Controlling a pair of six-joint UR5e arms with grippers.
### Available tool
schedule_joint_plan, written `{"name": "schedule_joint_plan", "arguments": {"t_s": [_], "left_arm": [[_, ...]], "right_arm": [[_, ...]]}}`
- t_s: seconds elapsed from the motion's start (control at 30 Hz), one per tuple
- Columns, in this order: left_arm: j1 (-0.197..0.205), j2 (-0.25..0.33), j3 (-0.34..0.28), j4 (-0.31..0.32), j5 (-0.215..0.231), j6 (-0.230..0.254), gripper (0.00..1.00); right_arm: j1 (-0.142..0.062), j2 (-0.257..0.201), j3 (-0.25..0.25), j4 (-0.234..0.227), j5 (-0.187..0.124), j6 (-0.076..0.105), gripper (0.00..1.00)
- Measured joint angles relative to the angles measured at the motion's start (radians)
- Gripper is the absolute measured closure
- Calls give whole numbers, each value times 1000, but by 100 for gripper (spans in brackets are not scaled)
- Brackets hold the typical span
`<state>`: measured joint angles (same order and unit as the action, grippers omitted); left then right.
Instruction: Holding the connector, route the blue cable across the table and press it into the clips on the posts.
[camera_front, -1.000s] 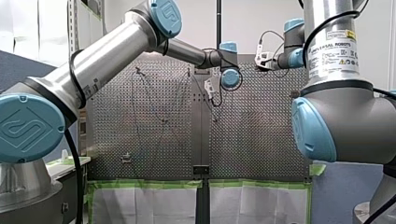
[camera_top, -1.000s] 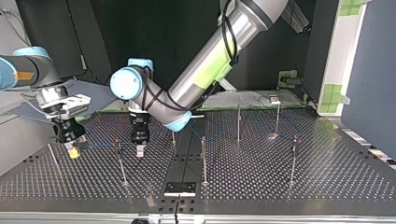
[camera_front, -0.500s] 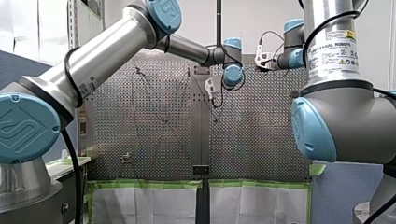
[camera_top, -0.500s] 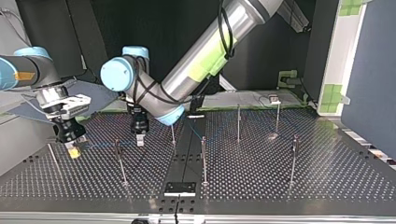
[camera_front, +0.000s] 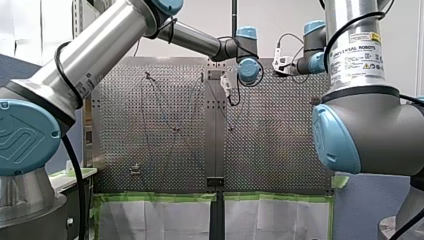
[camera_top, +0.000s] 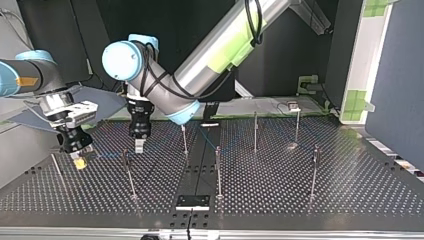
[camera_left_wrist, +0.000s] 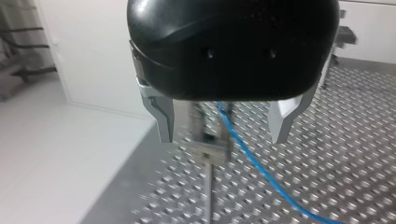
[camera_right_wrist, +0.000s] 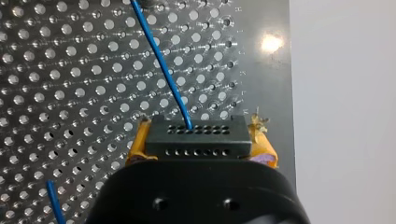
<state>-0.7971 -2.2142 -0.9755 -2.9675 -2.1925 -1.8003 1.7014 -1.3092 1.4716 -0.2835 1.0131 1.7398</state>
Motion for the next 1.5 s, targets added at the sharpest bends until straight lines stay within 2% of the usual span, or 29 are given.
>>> {"name": "schedule_joint_plan", "arguments": {"t_s": [0.37, 1.23, 1.5], "left_arm": [[-5, 99, -100, 99, -3, 6, 0], [14, 318, -319, 318, 4, -66, 0], [18, 388, -388, 388, -27, -61, 0]], "right_arm": [[1, 1, 0, 1, 1, -1, 100], [2, 0, 0, 1, 4, -5, 100], [2, 0, 0, 1, 8, -5, 100]]}}
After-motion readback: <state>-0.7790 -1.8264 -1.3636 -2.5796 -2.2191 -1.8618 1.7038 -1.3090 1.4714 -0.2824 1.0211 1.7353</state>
